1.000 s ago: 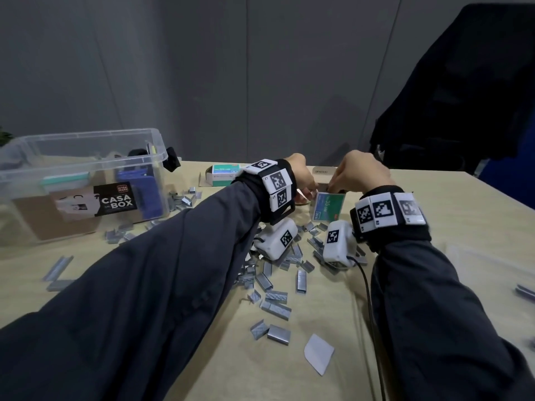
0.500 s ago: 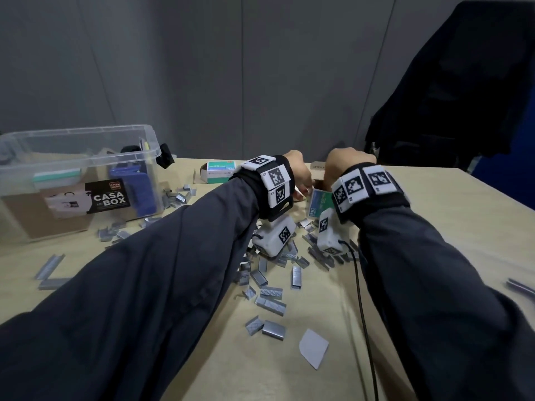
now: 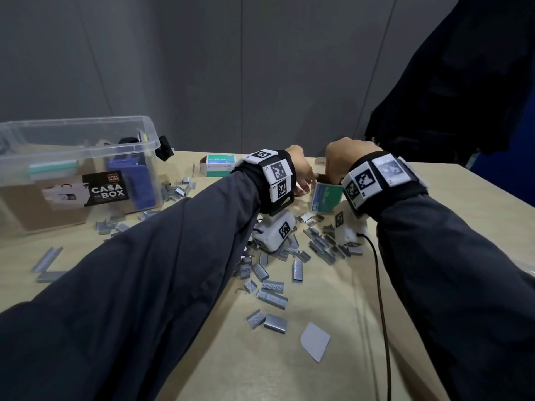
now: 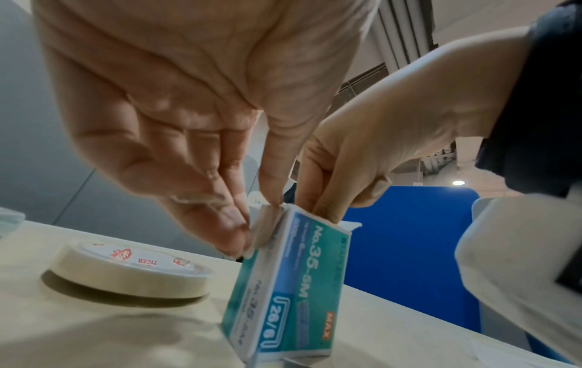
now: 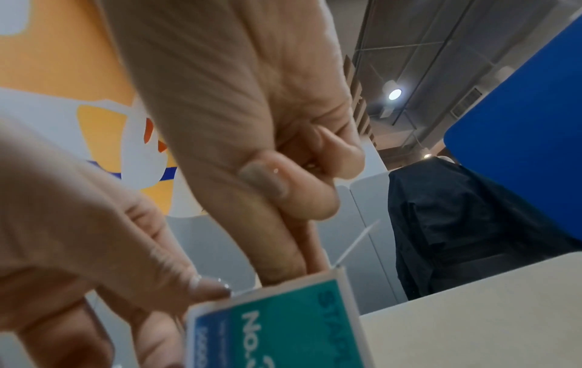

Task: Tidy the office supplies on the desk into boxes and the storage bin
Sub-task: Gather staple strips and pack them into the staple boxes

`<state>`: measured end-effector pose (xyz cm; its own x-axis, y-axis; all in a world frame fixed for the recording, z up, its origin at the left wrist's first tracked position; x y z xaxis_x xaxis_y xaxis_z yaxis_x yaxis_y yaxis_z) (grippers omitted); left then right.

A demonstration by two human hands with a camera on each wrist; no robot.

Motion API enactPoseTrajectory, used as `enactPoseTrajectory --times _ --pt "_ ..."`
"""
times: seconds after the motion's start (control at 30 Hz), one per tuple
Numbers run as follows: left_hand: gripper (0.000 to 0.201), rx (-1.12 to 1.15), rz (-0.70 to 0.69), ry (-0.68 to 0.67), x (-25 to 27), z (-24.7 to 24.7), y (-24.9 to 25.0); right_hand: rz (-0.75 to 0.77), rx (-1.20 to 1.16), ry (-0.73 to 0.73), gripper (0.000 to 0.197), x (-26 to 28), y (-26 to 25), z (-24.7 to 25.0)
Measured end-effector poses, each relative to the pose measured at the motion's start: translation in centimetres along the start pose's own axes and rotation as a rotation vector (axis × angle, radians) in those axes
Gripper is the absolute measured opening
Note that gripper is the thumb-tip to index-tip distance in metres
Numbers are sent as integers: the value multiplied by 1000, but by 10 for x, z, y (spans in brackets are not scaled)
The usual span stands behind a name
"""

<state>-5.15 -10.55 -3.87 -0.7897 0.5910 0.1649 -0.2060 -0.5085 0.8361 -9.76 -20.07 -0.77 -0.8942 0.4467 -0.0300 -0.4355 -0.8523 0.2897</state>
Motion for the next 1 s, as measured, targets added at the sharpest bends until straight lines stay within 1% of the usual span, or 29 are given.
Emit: enactPoseTrajectory --times 0.03,0.07,0.13,0.2,0.23,0.27,0.33,0.4,0.43,0.5,0.53,0.67,0.73,0.83,0.93,1.0 --pt "19 32 9 -18 3 1 0 1 -14 7 26 1 1 1" --pt "23 36 -2 0 4 3 0 1 -34 20 28 2 2 2" --pt "32 -25 -15 4 8 11 -2 -3 -88 76 34 5 6 6" --pt "34 -94 -9 -22 12 22 -5 17 -148 132 35 12 9 12" --pt "33 -140 -9 -34 15 28 -7 49 -177 118 34 15 10 13" --pt "32 -182 -14 -41 15 34 -11 103 -209 61 31 20 9 13" --pt "29 -254 -15 -63 22 45 -18 232 -239 -146 29 31 -1 8" --pt "24 -325 -9 -98 29 55 -26 300 -192 -322 32 40 -14 -1" --pt "23 -362 -4 -119 32 59 -31 315 -159 -374 35 41 -20 -5" --pt "21 -423 9 -144 40 67 -40 325 -94 -431 39 42 -31 -14" --pt "20 -440 15 -142 43 71 -45 324 -60 -437 39 43 -36 -18" --pt "20 -463 33 -143 55 88 -62 320 19 -373 35 45 -49 -23" --pt "21 -457 32 -157 62 93 -67 326 26 -387 33 46 -52 -23" --pt "19 -433 -41 -177 70 88 -70 324 5 -412 30 46 -51 -23" --pt "16 -433 -158 -207 73 69 -64 296 -120 -341 24 41 -39 -17" --pt "16 -455 -213 -248 72 55 -57 263 -247 -282 16 37 -29 -13"
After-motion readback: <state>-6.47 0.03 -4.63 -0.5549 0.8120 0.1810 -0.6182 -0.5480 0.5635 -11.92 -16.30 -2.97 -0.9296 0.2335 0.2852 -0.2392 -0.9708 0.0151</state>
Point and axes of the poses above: each hand's wrist, its own x-axis away from the middle knuckle, its own z-axis out of the back of the hand, y = z × x, the point moved 2 cm from there along -x, towards the middle knuckle, and after that the axes turned 5 degrees about x, right-handed, at the moved point
